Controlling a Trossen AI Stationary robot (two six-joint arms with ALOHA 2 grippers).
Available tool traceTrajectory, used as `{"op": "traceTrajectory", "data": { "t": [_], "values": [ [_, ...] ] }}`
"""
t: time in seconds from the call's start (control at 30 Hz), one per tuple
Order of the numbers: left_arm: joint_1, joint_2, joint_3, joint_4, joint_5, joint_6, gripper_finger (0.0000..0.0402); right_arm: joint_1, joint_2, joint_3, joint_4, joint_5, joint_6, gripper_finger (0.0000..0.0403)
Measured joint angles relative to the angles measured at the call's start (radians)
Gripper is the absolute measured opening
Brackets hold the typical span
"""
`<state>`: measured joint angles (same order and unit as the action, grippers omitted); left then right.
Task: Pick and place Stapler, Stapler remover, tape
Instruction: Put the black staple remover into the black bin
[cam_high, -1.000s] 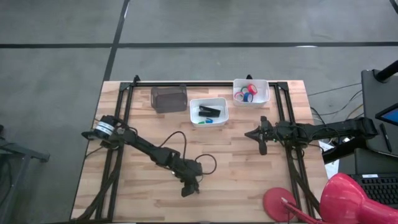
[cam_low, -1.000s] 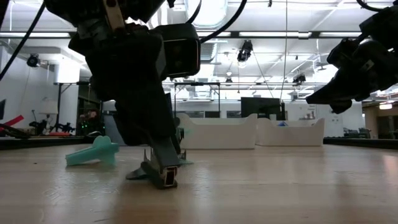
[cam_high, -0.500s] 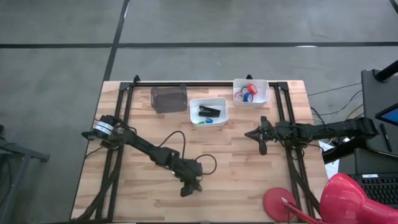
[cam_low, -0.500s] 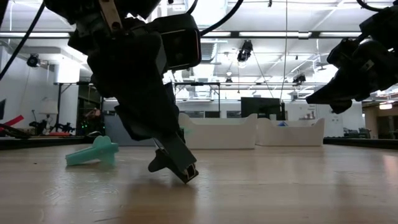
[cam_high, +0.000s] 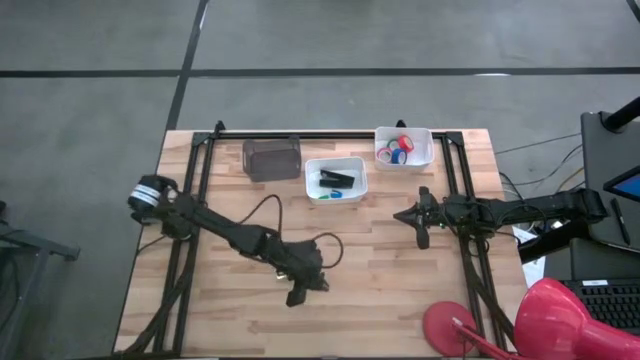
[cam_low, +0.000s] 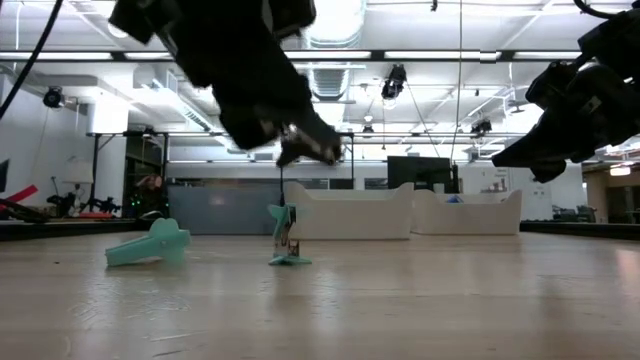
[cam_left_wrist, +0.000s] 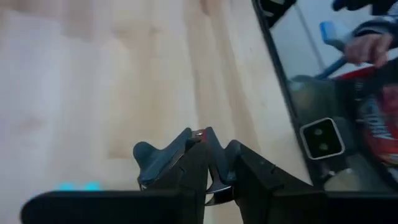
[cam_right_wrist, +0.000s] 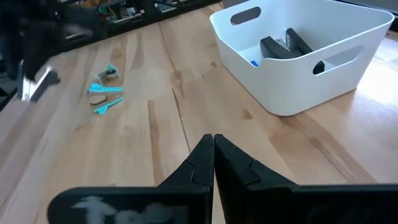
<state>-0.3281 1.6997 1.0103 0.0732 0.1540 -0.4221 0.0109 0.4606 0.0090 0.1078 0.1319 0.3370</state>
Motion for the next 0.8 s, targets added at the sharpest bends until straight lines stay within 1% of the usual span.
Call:
{"op": "traceTrajectory", "data": {
  "t": [0.07, 0.13, 0.33, 0.4, 0.47, 0.57, 0.63, 0.8],
  "values": [
    [0.009, -0.045, 0.0, -0.054, -0.059, 0.036, 0.0074, 0.0, 0.0, 0.0, 0.0, 0.001, 0.0, 0.0009],
    [0.021, -0.091, 0.0, -0.123, -0.141, 0.069, 0.0075, 0.0, 0.0, 0.0, 0.0, 0.0, 0.0, 0.0009],
    [0.066, -0.231, 0.0, -0.293, -0.424, 0.142, 0.005, 0.0, 0.0, 0.0, 0.0, 0.0, 0.0, 0.0009],
    [0.084, -0.269, 0.0, -0.337, -0.522, 0.164, 0.005, 0.0, 0.0, 0.0, 0.0, 0.0, 0.0, 0.0009],
    [0.106, -0.301, 0.0, -0.372, -0.613, 0.183, 0.0058, 0.0, 0.0, 0.0, 0.0, -0.001, 0.0, 0.0008],
    [0.149, -0.333, 0.0, -0.398, -0.704, 0.213, 0.0077, 0.0, 0.0, 0.0, 0.0, -0.001, 0.0, 0.0008],
    [0.186, -0.342, -0.001, -0.415, -0.752, 0.223, 0.0083, 0.0, 0.0, 0.0, 0.0, 0.0, 0.0, 0.0008],
    [0.305, -0.338, -0.001, -0.43, -0.887, 0.238, 0.0071, 0.0, 0.0, 0.0, 0.0, -0.001, 0.0, 0.0008]
  ]
}}
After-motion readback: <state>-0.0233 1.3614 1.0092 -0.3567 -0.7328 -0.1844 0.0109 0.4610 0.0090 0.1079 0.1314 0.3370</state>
